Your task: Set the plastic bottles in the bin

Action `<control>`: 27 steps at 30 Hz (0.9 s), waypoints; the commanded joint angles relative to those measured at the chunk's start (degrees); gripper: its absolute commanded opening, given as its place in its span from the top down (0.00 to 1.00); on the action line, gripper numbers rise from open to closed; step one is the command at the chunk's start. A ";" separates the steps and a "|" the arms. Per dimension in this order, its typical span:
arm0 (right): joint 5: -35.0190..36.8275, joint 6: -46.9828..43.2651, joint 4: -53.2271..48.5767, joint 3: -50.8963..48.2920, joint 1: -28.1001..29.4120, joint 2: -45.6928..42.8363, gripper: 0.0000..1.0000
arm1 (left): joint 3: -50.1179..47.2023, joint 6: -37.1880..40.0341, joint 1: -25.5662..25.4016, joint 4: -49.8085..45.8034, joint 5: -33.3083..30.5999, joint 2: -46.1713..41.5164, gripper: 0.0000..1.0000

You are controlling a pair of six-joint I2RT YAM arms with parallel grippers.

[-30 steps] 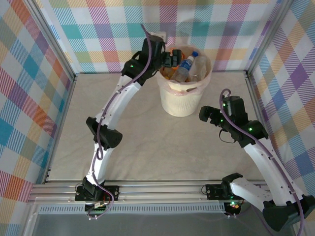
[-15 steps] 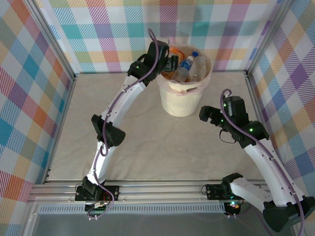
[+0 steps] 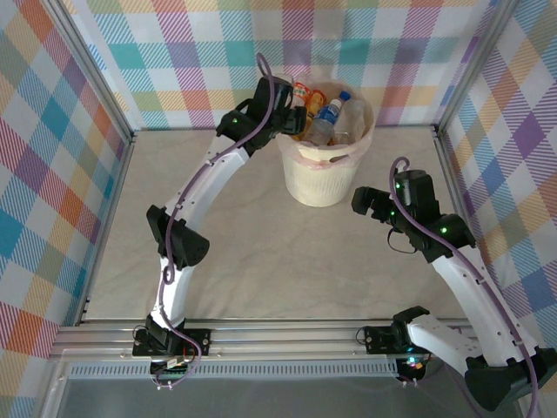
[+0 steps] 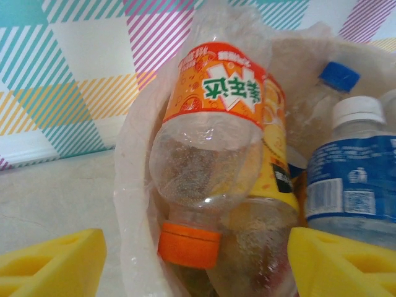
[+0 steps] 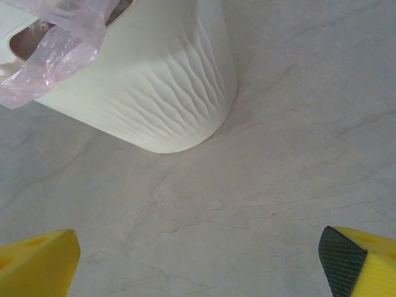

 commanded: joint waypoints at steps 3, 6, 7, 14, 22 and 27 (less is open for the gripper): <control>-0.19 0.49 0.93 -0.47 0.21 -0.97 0.00 | -1.24 -1.59 -0.27 2.15 5.13 -6.94 0.18; 0.63 0.55 0.55 -0.90 0.21 -1.53 0.00 | -3.36 -2.19 -0.35 3.07 5.87 -10.52 0.15; 0.83 0.57 0.48 -1.28 0.14 -1.97 0.00 | -4.65 -2.42 -0.35 3.51 5.48 -12.14 0.14; 3.56 1.58 -0.67 -5.09 0.15 -5.36 0.00 | -22.37 -4.03 -0.33 8.78 -2.43 -27.54 0.03; 9.65 2.77 -1.23 -11.83 0.12 -7.87 0.00 | -61.21 -10.03 -0.27 18.71 -16.97 -53.93 0.00; 14.55 -0.13 5.16 -19.06 0.12 -13.70 0.00 | -83.46 -14.85 -0.24 21.91 -28.63 -69.78 0.00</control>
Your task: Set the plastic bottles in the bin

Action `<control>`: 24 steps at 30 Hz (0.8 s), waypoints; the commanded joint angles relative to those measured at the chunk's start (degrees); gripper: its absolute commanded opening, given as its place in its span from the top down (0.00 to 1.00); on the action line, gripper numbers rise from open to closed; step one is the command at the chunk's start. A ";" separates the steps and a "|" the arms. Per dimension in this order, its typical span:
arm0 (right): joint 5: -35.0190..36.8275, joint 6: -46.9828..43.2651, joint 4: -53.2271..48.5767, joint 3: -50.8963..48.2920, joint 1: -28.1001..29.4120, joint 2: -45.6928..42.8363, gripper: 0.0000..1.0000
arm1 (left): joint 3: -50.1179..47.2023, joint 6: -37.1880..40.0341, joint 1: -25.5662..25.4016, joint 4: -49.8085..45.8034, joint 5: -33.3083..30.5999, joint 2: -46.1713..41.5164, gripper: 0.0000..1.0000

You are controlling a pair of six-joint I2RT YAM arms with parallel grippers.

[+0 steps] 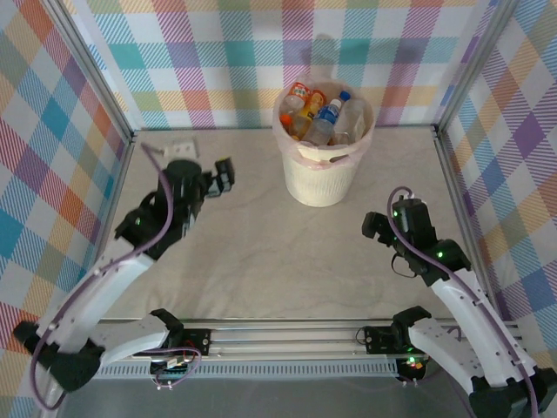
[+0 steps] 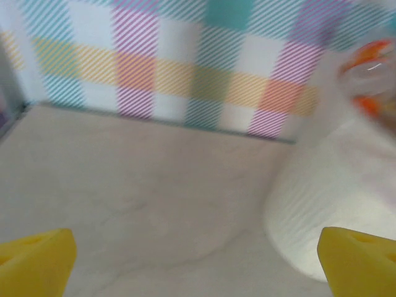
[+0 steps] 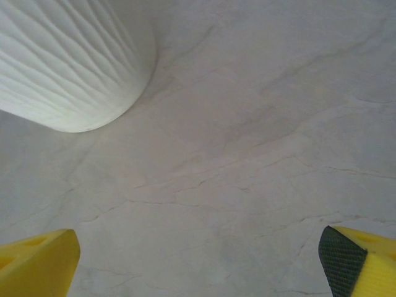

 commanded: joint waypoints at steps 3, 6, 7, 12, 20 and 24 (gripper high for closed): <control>6.53 -4.68 9.77 -6.62 0.12 -6.13 0.00 | -17.03 -6.31 -0.20 3.85 -15.98 -12.19 0.00; 8.53 -6.76 16.11 -12.06 0.09 -8.69 0.00 | -25.00 -6.38 -0.13 3.88 -19.64 -17.60 0.00; 8.99 -7.49 19.28 -14.44 0.12 -9.83 0.00 | -27.18 -5.82 0.00 4.17 -20.78 -19.14 0.00; 11.42 -9.17 33.13 -23.96 0.12 -14.46 0.00 | -36.96 2.32 0.63 13.04 -24.55 -23.21 0.00; 15.58 -21.63 44.78 -25.21 -0.45 -4.65 0.00 | -47.95 12.15 7.14 28.13 -17.14 -23.51 0.00; 15.67 -26.06 51.43 -24.64 -1.65 2.39 0.00 | -52.78 13.93 11.76 35.55 -12.33 -23.52 0.00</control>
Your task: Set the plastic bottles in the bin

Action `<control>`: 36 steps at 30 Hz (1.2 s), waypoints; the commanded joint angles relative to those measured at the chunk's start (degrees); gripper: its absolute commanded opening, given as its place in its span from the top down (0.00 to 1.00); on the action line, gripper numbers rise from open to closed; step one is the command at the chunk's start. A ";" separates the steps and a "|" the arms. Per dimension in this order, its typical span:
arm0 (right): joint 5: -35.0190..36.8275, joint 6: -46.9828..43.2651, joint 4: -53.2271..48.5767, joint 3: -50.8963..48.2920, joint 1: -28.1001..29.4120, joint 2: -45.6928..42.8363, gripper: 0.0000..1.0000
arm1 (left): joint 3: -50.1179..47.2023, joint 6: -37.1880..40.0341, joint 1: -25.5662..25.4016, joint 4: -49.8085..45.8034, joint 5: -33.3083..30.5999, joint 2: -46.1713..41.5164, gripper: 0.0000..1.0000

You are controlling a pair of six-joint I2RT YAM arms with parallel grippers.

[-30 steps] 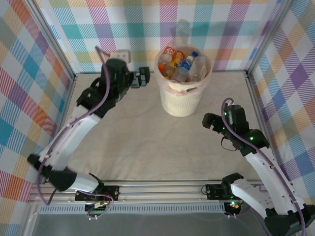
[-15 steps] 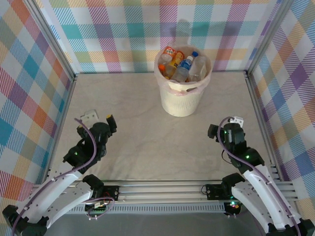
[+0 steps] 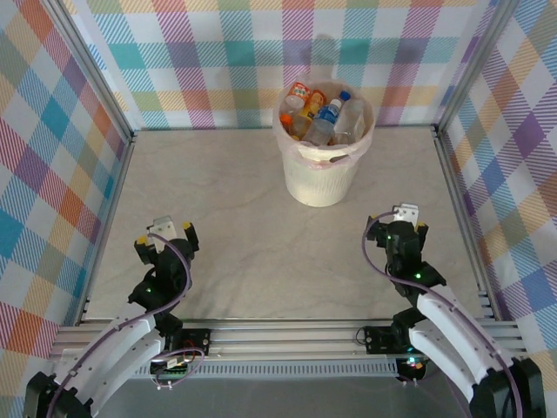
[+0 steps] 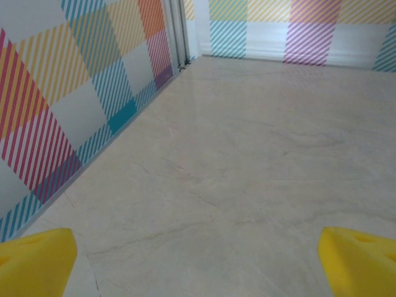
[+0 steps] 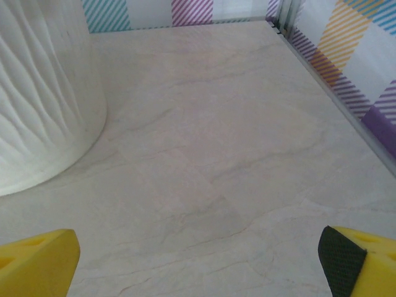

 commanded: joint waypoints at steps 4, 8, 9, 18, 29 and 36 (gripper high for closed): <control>0.90 -8.29 16.67 0.12 -3.29 8.67 0.00 | -5.43 5.42 5.87 14.80 7.65 -0.12 0.00; -5.19 -8.50 23.65 -1.04 -6.73 13.74 0.00 | -7.34 6.21 8.88 20.19 13.06 1.31 0.00; -6.45 -8.40 25.15 -1.20 -7.50 14.92 0.00 | -7.61 6.38 9.40 21.56 14.25 2.17 0.00; -17.31 -6.41 35.95 -1.01 -11.70 25.22 0.00 | -3.68 7.69 11.87 31.06 20.61 20.71 0.00; -24.25 -11.00 42.70 1.75 -13.49 35.46 0.00 | 0.07 10.31 12.72 39.89 25.55 34.07 0.00; -26.36 -10.77 49.07 1.39 -15.24 41.24 0.00 | 5.50 12.72 13.45 45.94 29.23 45.72 0.00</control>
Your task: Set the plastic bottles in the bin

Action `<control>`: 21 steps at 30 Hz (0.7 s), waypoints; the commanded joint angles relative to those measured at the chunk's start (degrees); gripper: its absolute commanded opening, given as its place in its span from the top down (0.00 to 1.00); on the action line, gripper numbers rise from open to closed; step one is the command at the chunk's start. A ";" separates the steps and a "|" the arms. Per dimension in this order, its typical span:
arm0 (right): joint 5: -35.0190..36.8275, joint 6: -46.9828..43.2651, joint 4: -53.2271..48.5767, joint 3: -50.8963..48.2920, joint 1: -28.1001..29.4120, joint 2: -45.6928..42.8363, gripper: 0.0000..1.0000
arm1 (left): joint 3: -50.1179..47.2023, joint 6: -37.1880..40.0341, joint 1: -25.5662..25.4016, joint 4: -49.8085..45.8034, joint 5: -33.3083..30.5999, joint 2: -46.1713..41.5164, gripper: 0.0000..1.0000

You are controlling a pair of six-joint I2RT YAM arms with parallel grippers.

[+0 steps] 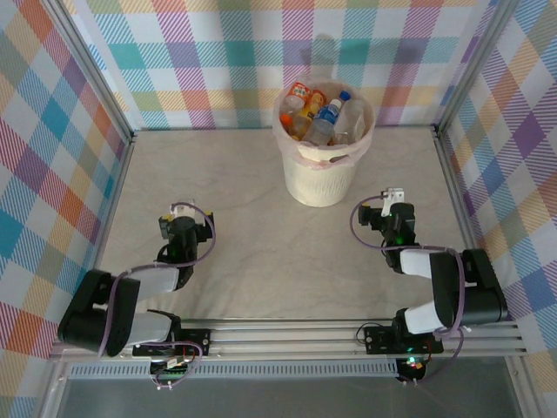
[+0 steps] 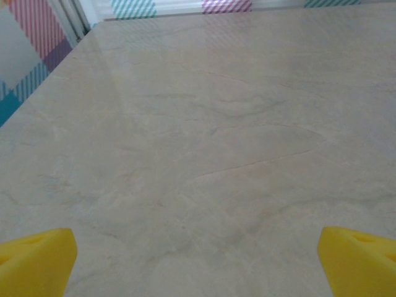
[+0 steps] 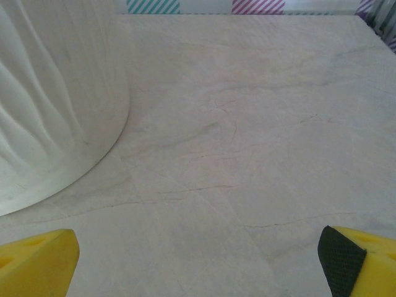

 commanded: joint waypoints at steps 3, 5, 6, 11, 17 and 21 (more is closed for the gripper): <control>-3.61 0.09 5.50 1.61 -1.64 2.36 0.00 | 4.85 2.69 1.31 6.57 3.94 7.40 0.00; -3.71 0.89 6.14 1.55 -2.31 3.24 0.00 | 5.75 2.92 1.50 7.03 4.55 9.86 0.00; -3.76 1.14 6.78 1.63 -2.56 4.30 0.00 | 6.35 2.39 1.97 4.98 5.41 9.28 0.00; -4.46 1.72 6.77 2.05 -3.22 5.28 0.00 | 5.28 0.81 4.13 7.51 8.35 10.04 0.00; -4.97 2.01 6.31 2.25 -3.61 5.28 0.00 | 6.21 -2.27 8.34 10.42 13.52 14.81 0.00; -4.98 2.01 6.20 2.25 -3.71 5.28 0.00 | 6.84 -3.50 8.70 6.69 12.62 13.58 0.00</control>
